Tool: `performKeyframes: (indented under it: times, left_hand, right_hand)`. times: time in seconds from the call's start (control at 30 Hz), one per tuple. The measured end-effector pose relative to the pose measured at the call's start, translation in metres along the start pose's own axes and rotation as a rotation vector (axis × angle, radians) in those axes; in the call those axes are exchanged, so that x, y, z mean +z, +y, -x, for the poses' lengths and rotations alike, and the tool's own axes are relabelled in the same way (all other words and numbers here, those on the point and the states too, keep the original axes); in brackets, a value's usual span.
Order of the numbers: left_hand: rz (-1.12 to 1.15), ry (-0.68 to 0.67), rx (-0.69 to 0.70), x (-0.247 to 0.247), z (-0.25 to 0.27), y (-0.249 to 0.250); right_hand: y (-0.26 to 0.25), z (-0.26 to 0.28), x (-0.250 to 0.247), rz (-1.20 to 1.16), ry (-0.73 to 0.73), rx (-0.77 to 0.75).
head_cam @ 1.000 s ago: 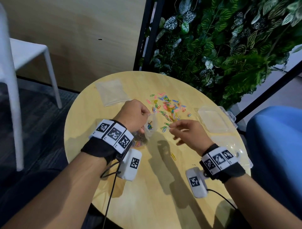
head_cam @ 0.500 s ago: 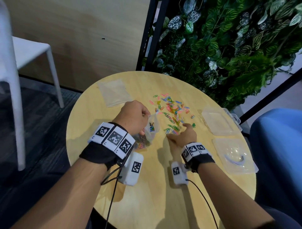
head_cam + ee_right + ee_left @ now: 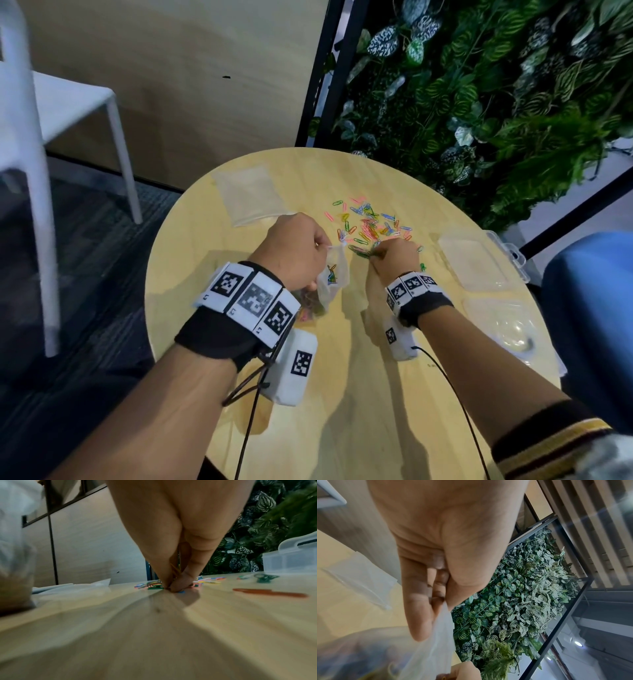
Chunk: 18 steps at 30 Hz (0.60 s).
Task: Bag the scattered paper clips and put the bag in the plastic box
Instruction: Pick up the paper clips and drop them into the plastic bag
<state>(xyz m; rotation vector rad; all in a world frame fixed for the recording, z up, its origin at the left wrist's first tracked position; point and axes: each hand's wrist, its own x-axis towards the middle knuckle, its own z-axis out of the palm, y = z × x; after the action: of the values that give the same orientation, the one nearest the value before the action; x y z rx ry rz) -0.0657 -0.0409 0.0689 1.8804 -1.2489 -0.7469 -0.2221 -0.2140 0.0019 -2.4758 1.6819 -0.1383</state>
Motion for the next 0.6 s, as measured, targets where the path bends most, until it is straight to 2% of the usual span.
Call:
performKeyframes:
  times: [0.07, 0.17, 0.23, 0.33, 0.4, 0.5, 0.57, 0.6]
  left_hand:
    - [0.006, -0.002, -0.003, 0.002, 0.000, 0.001]
    - [0.016, -0.005, -0.014, 0.006, -0.001, 0.001]
    - [0.016, -0.013, -0.039, 0.009, -0.001, 0.002]
    - [0.025, -0.027, -0.080, 0.015, -0.001, 0.006]
    - [0.027, -0.020, -0.086, 0.020, 0.000, 0.009]
    - [0.027, -0.020, -0.083, 0.029, -0.001, 0.015]
    - [0.042, -0.012, -0.079, 0.036, -0.002, 0.018]
    - [0.043, 0.000, -0.075, 0.038, -0.003, 0.019]
  right_hand:
    - [0.006, 0.005, -0.002, -0.051, 0.001, -0.001]
    - [0.025, 0.012, -0.007, -0.308, -0.011, 0.159]
    - [0.038, 0.019, -0.009, -0.583, -0.088, 0.323]
    - [0.045, 0.027, -0.018, -1.186, -0.171, 0.503]
    - [0.041, 0.033, -0.030, -1.467, -0.293, 0.519]
    - [0.031, 0.045, -0.051, -1.826, -0.577, 0.470]
    - [0.017, 0.059, -0.061, -1.925, -0.670, 0.406]
    - [0.012, 0.063, -0.062, -1.875, -0.661, 0.366]
